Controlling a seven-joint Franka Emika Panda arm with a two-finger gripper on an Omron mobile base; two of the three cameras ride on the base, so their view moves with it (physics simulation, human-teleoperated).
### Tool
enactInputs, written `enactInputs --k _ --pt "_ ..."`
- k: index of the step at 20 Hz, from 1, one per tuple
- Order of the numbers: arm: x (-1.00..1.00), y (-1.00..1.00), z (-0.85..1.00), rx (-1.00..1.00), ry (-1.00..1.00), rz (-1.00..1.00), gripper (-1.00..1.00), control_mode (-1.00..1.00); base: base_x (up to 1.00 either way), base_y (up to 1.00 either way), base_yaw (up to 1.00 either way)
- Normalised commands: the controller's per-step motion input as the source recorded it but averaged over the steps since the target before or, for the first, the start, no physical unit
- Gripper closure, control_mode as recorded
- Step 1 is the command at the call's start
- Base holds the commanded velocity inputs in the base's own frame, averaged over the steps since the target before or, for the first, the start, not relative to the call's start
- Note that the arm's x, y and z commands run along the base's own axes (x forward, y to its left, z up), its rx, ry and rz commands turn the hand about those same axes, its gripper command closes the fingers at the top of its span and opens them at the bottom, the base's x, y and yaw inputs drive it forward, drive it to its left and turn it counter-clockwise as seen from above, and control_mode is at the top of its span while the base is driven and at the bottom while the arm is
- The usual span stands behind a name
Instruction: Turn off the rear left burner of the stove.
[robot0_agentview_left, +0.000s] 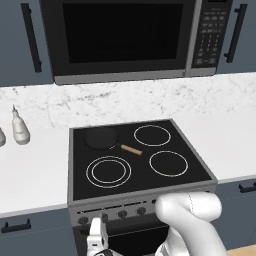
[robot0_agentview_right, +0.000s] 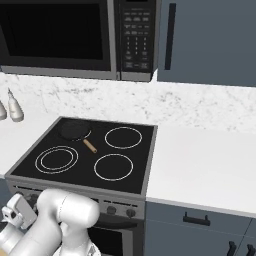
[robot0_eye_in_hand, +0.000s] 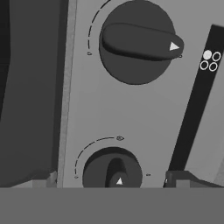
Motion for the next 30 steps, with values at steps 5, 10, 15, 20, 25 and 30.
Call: enactInputs --k 5,10,15,20,25,30 --pt "0.13 0.00 0.00 0.00 0.00 0.00 -1.00 -1.00 0.00 0.00 0.00" --pt "0.12 0.00 0.00 0.00 0.00 0.00 -1.00 -1.00 0.00 0.00 0.00" --pt "0.02 0.00 0.00 0.00 0.00 0.00 -1.00 -1.00 0.00 0.00 0.00" --pt "0.00 0.00 0.01 0.03 0.00 0.00 1.00 -1.00 0.00 0.00 0.00" --pt "0.01 -0.01 0.09 0.12 0.02 0.00 1.00 -1.00 0.00 0.00 0.00" --pt "0.08 -0.04 0.22 0.24 0.07 -0.01 1.00 -1.00 0.00 0.00 0.00"
